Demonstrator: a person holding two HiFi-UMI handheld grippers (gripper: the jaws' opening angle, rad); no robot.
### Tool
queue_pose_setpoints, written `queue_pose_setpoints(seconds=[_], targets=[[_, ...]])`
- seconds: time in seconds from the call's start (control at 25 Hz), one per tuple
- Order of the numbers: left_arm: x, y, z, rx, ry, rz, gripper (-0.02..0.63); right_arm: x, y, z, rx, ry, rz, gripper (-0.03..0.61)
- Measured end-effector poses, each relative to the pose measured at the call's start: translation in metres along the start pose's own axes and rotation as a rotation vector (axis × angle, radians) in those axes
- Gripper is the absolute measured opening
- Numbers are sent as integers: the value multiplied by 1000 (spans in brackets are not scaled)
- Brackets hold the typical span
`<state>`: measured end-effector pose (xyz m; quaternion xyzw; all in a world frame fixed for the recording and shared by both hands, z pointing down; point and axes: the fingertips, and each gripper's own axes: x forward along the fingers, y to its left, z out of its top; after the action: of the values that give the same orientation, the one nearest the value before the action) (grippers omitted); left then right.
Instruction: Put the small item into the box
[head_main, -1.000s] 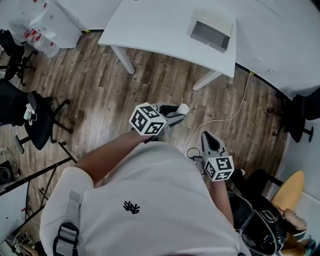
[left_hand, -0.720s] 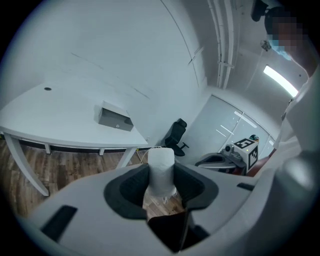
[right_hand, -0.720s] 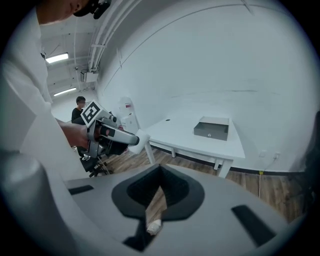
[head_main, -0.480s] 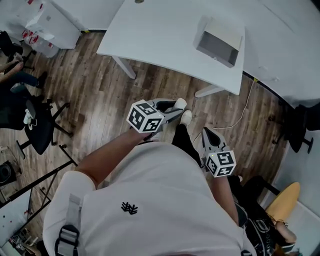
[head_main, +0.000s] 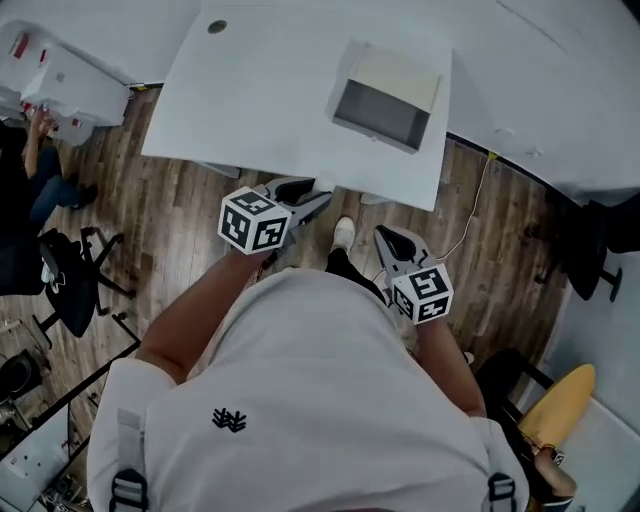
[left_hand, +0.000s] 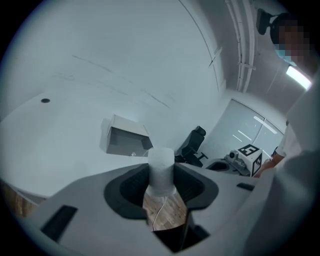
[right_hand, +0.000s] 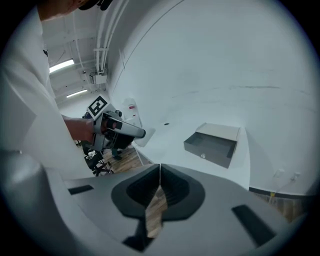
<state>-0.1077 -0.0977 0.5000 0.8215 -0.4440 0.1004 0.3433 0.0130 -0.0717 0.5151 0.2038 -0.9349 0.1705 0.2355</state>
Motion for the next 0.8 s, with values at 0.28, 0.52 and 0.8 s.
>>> queue_pose_setpoints(seconds=[0.28,0.52,0.8], targets=[[69,28,54,-37,11,62,163,12,-57,16,9,-6,40,11],[121,56,83,-60,44,125,163,17,-94,17,26,-11,64,32],[162,97,84,-71,119,190,163,25,-113,19,41,-19,59,43]])
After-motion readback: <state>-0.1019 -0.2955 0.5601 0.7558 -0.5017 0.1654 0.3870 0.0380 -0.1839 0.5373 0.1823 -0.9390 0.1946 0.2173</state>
